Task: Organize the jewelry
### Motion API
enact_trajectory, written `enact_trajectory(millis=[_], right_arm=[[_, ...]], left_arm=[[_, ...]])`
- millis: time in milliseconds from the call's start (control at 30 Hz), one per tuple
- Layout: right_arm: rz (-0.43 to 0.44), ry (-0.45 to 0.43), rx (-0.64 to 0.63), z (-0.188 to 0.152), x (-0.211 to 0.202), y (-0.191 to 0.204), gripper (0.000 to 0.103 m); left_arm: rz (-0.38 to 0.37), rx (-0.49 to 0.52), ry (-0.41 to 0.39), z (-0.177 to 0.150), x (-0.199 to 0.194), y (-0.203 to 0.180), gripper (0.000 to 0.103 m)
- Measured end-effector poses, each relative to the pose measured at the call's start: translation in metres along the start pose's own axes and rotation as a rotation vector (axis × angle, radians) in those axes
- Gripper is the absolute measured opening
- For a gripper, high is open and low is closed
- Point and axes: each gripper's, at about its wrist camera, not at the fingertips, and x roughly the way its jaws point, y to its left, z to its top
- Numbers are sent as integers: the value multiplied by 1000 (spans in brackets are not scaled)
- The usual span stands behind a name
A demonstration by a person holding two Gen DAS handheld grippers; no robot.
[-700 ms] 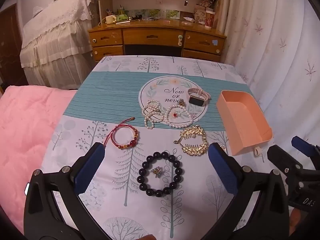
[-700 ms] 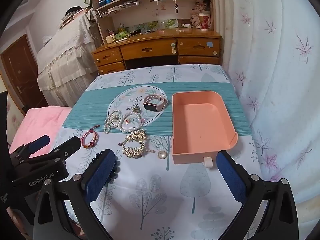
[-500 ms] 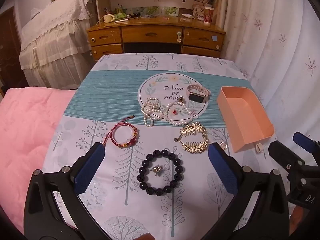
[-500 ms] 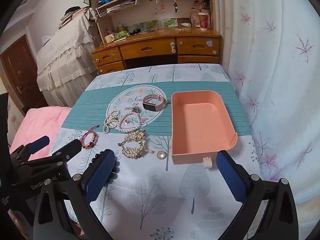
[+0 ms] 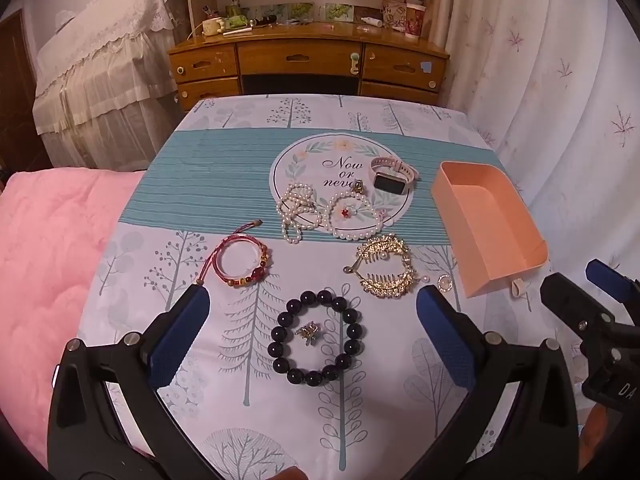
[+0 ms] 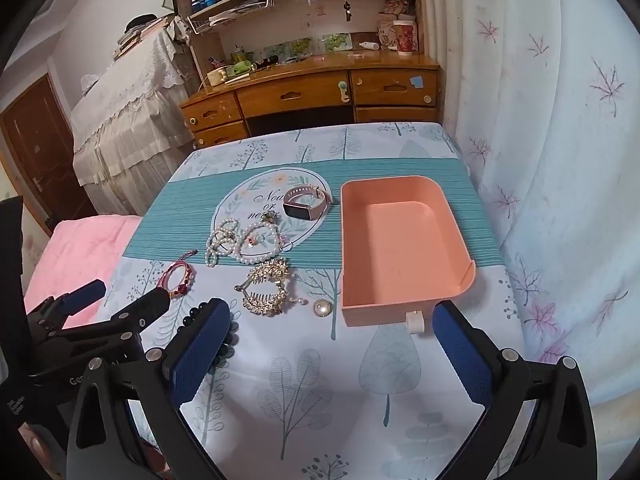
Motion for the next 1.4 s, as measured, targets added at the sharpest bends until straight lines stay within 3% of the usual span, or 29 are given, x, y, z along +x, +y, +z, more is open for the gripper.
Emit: enact_trajectory(millis=[867, 1067, 1300, 1400], right_arm=[[8, 6, 7, -1, 0, -3, 103], [-1, -9, -7, -4, 5, 1, 103], [2, -22, -44, -1, 1, 20, 102], [28, -24, -61, 10, -5, 28, 95]], left_arm=[[-45, -1, -28, 0, -13, 1, 103], [-8, 25, -51, 0, -17, 5, 103], [-31, -31, -5, 17, -22, 35, 103], [-46, -64, -10, 24, -28, 51, 103]])
